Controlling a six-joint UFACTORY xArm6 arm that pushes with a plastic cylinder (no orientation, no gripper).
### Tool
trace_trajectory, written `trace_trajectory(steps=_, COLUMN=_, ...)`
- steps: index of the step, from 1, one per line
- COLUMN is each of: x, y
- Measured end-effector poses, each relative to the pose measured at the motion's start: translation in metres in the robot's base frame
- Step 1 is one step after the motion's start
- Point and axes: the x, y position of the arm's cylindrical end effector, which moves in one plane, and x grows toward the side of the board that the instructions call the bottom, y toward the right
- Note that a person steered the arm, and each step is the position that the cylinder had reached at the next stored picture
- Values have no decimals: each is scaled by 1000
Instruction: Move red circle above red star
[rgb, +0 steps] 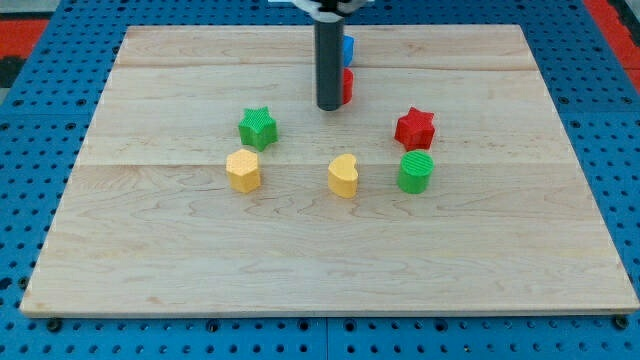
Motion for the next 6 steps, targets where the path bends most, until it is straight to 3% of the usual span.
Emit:
trace_trajectory(steps=1, x=-8, y=-50)
trace_trajectory(steps=2, x=-38, y=-49)
trace_trajectory(steps=3, x=-42, y=7)
trace_trajectory(steps=4, x=-20, y=64)
trace_trajectory(steps=5, x=-6, y=73)
trace_trajectory(steps=6, x=-18, y=59)
